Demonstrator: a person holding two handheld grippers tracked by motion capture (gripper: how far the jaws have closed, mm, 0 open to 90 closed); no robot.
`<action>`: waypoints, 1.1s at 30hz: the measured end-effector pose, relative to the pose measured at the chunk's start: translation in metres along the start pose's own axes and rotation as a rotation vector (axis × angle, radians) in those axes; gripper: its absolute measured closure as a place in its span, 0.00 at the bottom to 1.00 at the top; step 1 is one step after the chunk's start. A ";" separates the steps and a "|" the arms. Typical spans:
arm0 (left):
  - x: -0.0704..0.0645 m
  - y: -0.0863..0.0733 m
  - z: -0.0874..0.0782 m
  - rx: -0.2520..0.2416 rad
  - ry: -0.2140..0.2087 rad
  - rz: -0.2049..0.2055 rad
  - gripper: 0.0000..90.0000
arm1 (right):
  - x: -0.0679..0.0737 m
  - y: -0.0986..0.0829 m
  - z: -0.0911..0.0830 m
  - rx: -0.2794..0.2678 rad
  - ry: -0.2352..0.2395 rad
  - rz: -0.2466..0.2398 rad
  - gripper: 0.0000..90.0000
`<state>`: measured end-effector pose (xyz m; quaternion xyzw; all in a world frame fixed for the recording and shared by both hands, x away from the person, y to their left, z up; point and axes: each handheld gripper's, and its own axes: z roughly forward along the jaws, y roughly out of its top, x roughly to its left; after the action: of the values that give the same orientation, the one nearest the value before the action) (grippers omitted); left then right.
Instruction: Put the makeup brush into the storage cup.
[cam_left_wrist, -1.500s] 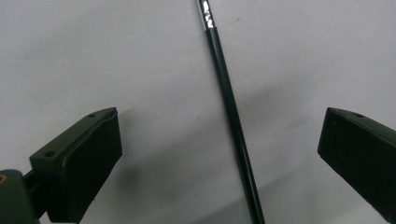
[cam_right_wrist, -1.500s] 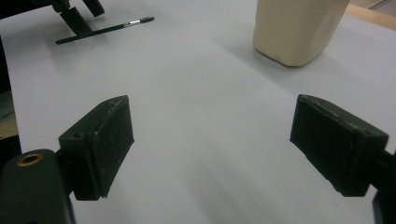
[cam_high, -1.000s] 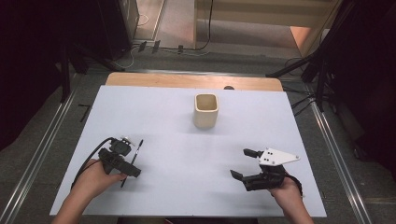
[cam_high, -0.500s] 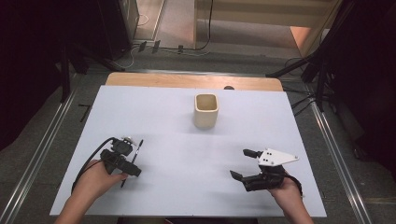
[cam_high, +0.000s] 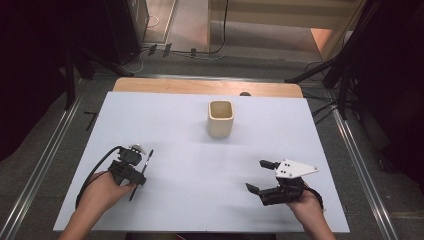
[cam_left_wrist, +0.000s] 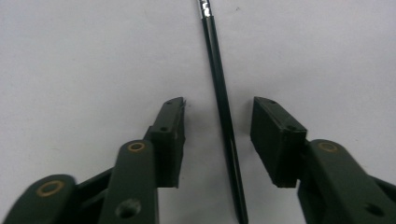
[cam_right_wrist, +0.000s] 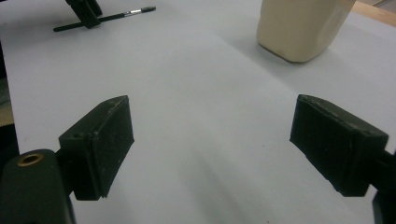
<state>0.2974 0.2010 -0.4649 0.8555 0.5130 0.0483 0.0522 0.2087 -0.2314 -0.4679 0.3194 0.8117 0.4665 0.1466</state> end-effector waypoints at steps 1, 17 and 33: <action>0.000 0.000 0.000 0.002 -0.001 -0.006 0.64 | 0.000 0.000 0.000 0.005 -0.002 -0.003 0.16; 0.003 0.003 -0.001 0.021 -0.021 -0.060 0.89 | 0.000 0.000 0.001 0.012 -0.001 -0.009 0.16; 0.014 0.001 -0.001 0.005 -0.101 -0.083 0.95 | 0.001 0.000 0.001 0.014 0.003 -0.015 0.16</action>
<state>0.3046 0.2130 -0.4634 0.8350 0.5447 0.0016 0.0779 0.2087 -0.2298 -0.4681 0.3134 0.8176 0.4602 0.1465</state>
